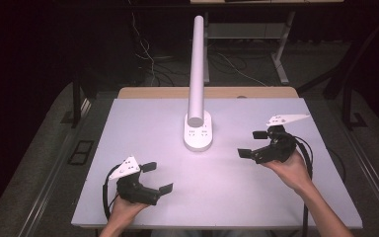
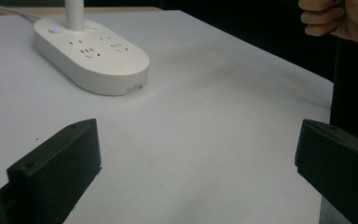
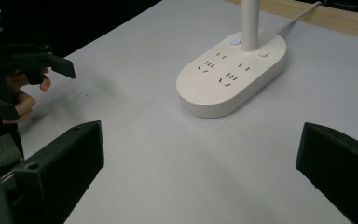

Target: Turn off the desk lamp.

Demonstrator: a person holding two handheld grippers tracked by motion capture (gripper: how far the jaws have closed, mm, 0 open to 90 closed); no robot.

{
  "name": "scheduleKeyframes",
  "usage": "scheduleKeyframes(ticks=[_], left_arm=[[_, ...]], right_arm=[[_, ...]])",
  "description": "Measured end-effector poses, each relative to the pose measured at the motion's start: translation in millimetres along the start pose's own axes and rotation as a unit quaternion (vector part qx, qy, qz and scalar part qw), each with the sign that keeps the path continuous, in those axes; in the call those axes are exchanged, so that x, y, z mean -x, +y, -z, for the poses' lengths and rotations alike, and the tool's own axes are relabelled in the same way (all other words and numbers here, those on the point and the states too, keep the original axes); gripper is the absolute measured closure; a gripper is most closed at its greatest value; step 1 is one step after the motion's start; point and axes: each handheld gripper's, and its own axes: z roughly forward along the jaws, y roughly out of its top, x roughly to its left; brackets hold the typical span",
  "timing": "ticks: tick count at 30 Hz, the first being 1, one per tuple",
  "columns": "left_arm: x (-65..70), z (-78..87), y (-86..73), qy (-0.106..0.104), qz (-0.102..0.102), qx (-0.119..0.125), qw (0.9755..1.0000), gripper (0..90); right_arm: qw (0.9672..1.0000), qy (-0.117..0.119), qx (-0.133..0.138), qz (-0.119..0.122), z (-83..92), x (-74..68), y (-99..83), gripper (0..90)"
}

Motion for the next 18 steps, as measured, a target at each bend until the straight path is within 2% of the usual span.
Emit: scheduleKeyframes(ticks=[18], left_arm=[[0.0,0.3,0.0,0.0,0.002,0.002,1.0,0.0]], right_arm=[[0.9999,0.001,-0.012,0.005,-18.8,10.5,28.4,0.8]])
